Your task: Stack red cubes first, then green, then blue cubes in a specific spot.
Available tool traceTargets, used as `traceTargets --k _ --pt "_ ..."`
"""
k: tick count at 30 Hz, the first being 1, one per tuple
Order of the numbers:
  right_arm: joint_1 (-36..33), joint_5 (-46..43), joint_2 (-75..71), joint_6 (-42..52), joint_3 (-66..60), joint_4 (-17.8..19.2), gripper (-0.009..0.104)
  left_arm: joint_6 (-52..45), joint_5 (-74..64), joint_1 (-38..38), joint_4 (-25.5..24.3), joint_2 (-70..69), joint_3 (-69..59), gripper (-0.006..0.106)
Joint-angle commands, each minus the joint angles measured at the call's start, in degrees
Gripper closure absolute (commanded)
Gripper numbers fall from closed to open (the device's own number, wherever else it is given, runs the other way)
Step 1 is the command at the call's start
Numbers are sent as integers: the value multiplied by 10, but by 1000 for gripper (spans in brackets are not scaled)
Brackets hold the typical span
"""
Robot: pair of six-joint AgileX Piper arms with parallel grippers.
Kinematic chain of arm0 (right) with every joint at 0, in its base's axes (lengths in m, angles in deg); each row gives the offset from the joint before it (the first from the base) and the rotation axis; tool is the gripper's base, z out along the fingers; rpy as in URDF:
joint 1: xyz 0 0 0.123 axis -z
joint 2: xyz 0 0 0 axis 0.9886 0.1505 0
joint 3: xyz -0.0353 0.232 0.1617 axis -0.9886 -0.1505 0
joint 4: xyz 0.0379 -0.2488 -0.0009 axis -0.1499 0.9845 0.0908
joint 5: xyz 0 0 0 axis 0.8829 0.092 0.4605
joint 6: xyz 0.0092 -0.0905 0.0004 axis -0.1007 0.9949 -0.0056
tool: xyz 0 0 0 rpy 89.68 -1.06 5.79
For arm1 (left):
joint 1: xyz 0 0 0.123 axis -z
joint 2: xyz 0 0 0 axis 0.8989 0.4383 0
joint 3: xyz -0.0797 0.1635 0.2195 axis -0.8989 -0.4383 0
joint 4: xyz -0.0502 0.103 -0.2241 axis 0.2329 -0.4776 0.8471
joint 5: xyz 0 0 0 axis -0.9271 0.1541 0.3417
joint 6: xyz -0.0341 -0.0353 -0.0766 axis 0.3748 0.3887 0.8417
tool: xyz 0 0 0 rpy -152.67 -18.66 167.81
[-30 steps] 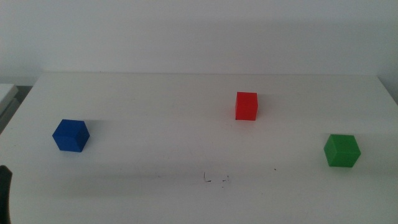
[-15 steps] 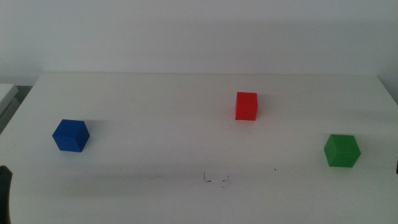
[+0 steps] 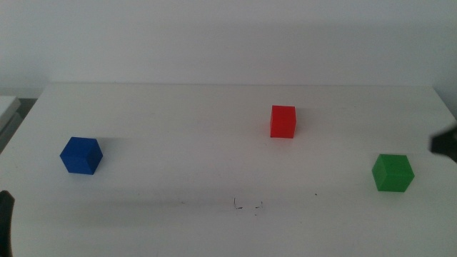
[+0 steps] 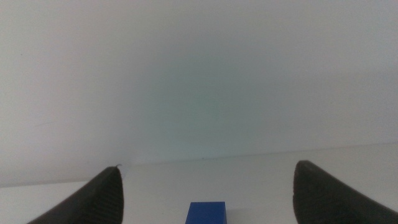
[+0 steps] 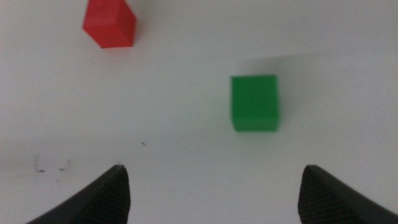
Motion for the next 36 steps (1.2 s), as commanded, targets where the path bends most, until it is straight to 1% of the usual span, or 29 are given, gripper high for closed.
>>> traceTargets --k 1,3,4,6,8,10,11,17,21,26,28,32,34,36 --pt "-22 6 54 -5 52 -4 2 2 6 1 -5 -2 0 8" --pt "-51 10 109 -15 99 3 2 2 6 1 -5 -2 0 8" --pt "-70 14 138 -27 127 15 2 2 6 1 -5 -2 0 8" --pt "-107 34 192 -65 186 51 2 2 6 1 -5 -2 0 8" --pt "-145 70 255 -117 261 101 2 2 6 1 -5 -2 0 8" --pt "-174 107 313 -154 340 136 2 2 6 1 -5 -2 0 8" --pt "-185 126 344 -166 381 146 2 2 6 1 -5 -2 0 8" --pt "-226 215 518 -189 587 150 2 2 6 1 -6 -2 0 8" --pt "-238 236 609 -194 692 176 2 2 6 1 -6 -2 0 8" --pt "-240 243 714 -194 799 184 2 2 6 1 -6 -2 0 8" --pt "-240 243 743 -194 832 194 2 2 6 1 -6 -2 0 8" --pt "-240 243 785 -198 860 229 2 2 6 1 -6 -2 0 8" --pt "-240 243 796 -206 859 239 2 2 6 1 -6 -2 0 8" --pt "-240 243 806 -208 859 242 3 2 6 1 -6 -2 0 8"
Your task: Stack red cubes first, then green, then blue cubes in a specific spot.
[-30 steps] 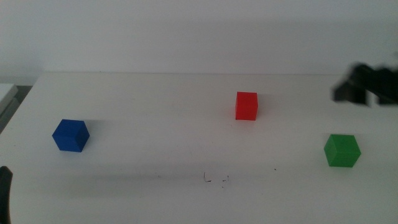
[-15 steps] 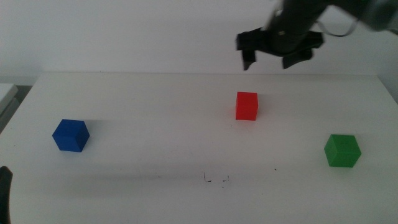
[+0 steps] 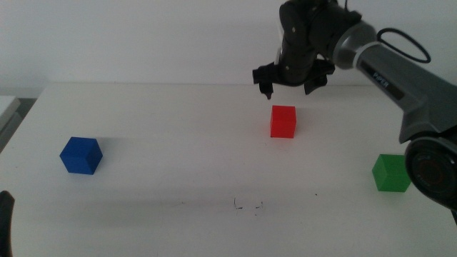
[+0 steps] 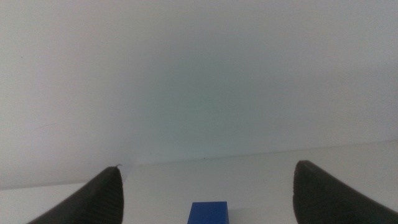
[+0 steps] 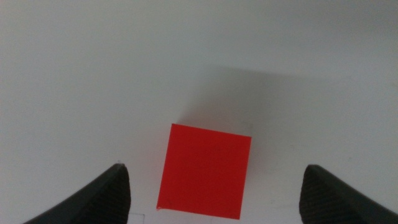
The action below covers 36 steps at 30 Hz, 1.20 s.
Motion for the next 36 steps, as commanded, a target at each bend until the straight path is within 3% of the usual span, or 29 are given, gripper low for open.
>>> traceTargets --k 1,17,22,31,36 --pt "0 4 7 -6 6 13 3 2 9 1 2 -2 0 8" --pt "0 -10 62 -39 5 2 3 2 9 1 2 -2 0 8" --pt "0 -23 71 -46 5 -3 9 2 9 1 2 -2 0 8" --pt "1 -26 79 -68 5 2 37 2 9 1 2 -2 0 8" --pt "1 -35 79 -95 5 25 74 2 9 1 2 -2 0 8"
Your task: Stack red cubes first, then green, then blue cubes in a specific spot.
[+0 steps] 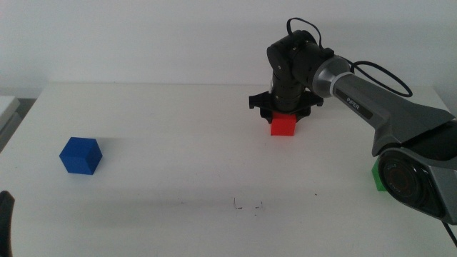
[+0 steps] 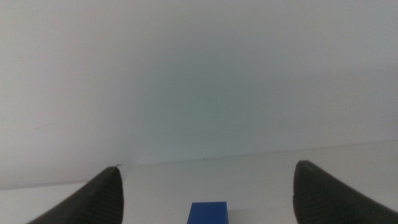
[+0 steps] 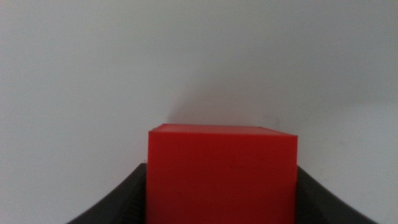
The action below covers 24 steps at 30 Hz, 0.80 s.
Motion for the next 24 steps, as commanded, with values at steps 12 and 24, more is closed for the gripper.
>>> traceTargets --k 12,24 --pt "-93 35 -132 -62 -50 90 98 2 6 1 2 -2 0 8" --pt "-212 14 -294 -224 -300 120 98 2 6 1 2 -2 0 8"
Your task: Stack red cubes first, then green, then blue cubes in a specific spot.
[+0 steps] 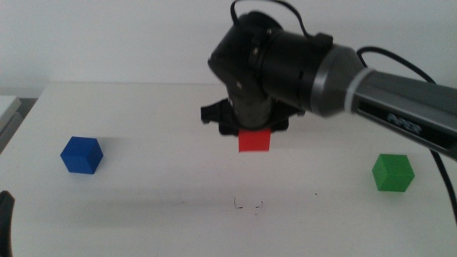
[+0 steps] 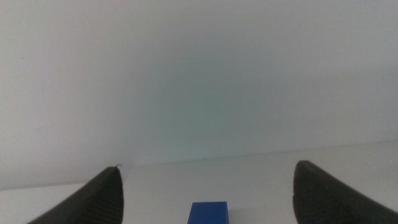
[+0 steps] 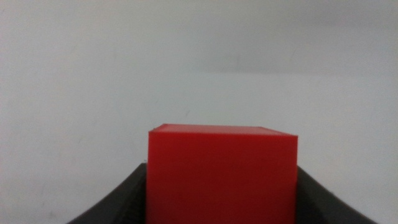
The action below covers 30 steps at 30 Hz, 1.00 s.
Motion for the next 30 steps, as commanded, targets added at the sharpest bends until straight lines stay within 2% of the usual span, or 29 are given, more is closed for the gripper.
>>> traceTargets --k 1,3,9,12,30 --pt "-14 -31 -26 -38 -52 11 98 2 6 1 2 -2 0 8" --pt "-26 -75 -35 -56 -100 27 98 2 6 1 2 -2 0 8" --pt "-31 -181 -37 -89 -186 13 98 2 6 1 2 -2 0 8" --pt "-30 -176 -29 -119 -198 31 98 2 6 1 2 -2 0 8" --pt "-30 -176 15 -130 -198 25 98 2 6 1 2 -2 0 8"
